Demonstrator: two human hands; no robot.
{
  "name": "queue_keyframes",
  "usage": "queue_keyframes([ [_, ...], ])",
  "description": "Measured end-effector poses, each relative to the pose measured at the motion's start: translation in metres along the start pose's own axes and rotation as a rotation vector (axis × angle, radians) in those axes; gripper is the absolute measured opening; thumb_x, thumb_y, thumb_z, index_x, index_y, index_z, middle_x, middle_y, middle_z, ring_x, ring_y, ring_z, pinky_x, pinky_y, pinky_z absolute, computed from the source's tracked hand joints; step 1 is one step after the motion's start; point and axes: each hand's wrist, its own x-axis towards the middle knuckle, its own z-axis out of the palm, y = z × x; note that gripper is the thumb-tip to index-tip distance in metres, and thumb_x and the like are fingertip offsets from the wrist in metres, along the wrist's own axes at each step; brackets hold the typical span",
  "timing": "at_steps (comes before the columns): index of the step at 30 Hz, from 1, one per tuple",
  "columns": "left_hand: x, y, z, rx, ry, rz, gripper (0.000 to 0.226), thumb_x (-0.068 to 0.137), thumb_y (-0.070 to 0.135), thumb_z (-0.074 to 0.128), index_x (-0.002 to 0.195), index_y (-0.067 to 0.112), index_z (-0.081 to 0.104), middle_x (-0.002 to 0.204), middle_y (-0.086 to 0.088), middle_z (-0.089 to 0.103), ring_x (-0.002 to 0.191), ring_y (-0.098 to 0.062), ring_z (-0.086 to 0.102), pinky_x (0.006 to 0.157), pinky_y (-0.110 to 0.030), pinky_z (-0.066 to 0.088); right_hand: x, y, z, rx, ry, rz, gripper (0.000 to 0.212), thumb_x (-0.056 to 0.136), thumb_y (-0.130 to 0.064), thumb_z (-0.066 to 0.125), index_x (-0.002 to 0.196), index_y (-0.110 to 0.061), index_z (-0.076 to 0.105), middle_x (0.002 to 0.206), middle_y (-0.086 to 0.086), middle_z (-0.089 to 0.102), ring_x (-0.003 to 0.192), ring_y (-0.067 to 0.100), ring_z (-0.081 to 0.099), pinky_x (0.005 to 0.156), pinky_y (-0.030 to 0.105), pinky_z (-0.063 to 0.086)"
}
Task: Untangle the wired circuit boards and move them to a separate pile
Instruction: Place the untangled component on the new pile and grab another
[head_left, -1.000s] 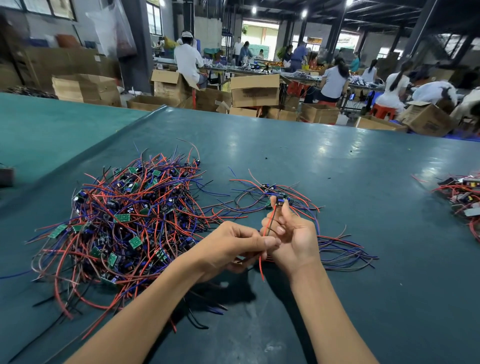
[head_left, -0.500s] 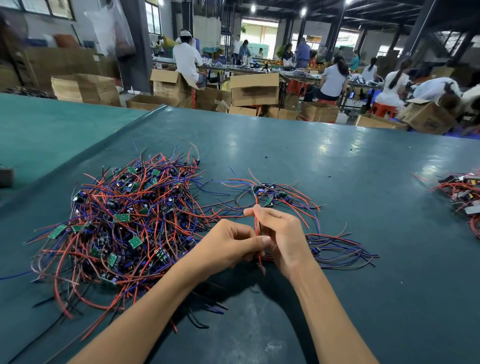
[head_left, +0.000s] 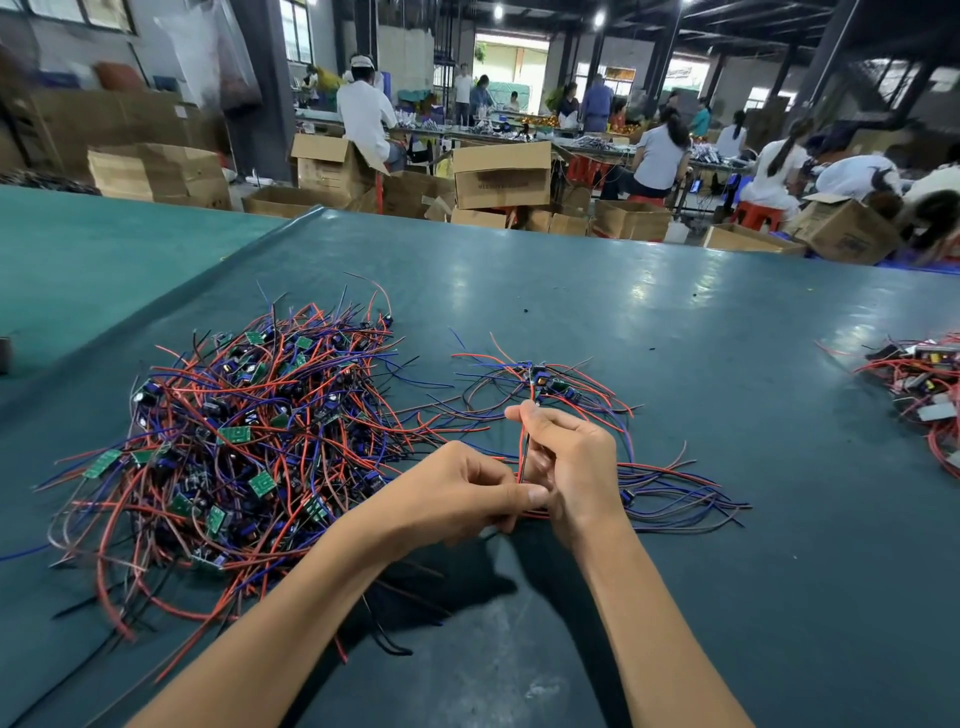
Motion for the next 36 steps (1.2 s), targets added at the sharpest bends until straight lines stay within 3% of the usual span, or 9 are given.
queue_keyframes([
  [6,0.000,-0.001,0.007,-0.038,-0.030,-0.090,0.058,0.098,0.050,0.058,0.048,0.021,0.050,0.042,0.001,0.036,0.038,-0.014,0.026,0.041,-0.023,0.022,0.002,0.000,0.002,0.058,0.036,-0.025,0.023,0.095,-0.018,0.066,0.080,-0.006,0.077,0.045,-0.004,0.030,0.041,0.011,0.021,0.040,0.019,0.021],
  [12,0.000,-0.002,0.007,-0.254,-0.101,-0.161,0.038,0.095,0.046,0.058,0.068,0.019,0.063,0.053,0.003,0.039,0.042,-0.008,0.027,0.041,-0.017,0.021,0.007,0.000,-0.003,-0.001,0.086,-0.072,0.020,0.093,-0.024,0.069,0.081,-0.012,0.080,0.047,-0.002,0.036,0.041,0.011,0.026,0.039,0.019,0.023],
  [18,0.002,-0.006,0.014,-0.225,-0.035,-0.289,0.056,0.100,0.048,0.053,0.052,0.020,0.052,0.041,0.003,0.036,0.033,-0.010,0.026,0.040,-0.013,0.018,0.007,0.004,-0.004,-0.063,0.104,-0.151,0.019,0.092,-0.024,0.070,0.081,-0.013,0.080,0.057,0.003,0.053,0.043,0.012,0.035,0.039,0.021,0.029],
  [24,0.004,-0.003,0.009,-0.284,-0.081,-0.410,0.056,0.100,0.049,0.055,0.051,0.021,0.050,0.042,0.004,0.036,0.034,-0.008,0.025,0.043,-0.012,0.018,0.004,0.002,0.000,-0.202,0.149,-0.247,0.023,0.094,-0.025,0.070,0.075,-0.013,0.077,0.065,0.006,0.070,0.048,0.014,0.056,0.040,0.021,0.036],
  [29,0.001,0.001,0.004,-0.329,-0.173,-0.484,0.052,0.102,0.046,0.052,0.056,0.022,0.047,0.046,0.006,0.033,0.036,-0.005,0.024,0.044,-0.012,0.015,0.001,0.000,0.003,-0.196,0.144,-0.205,0.022,0.093,-0.022,0.071,0.072,-0.014,0.075,0.065,0.004,0.071,0.058,0.019,0.071,0.043,0.024,0.049],
  [36,-0.002,0.002,0.008,-0.275,-0.229,-0.474,0.054,0.102,0.048,0.051,0.055,0.024,0.048,0.048,0.008,0.034,0.037,-0.004,0.026,0.040,-0.013,0.017,0.005,-0.001,-0.002,0.026,0.124,-0.101,0.020,0.091,-0.017,0.073,0.073,-0.008,0.077,0.064,0.008,0.065,0.053,0.020,0.063,0.044,0.028,0.051],
])
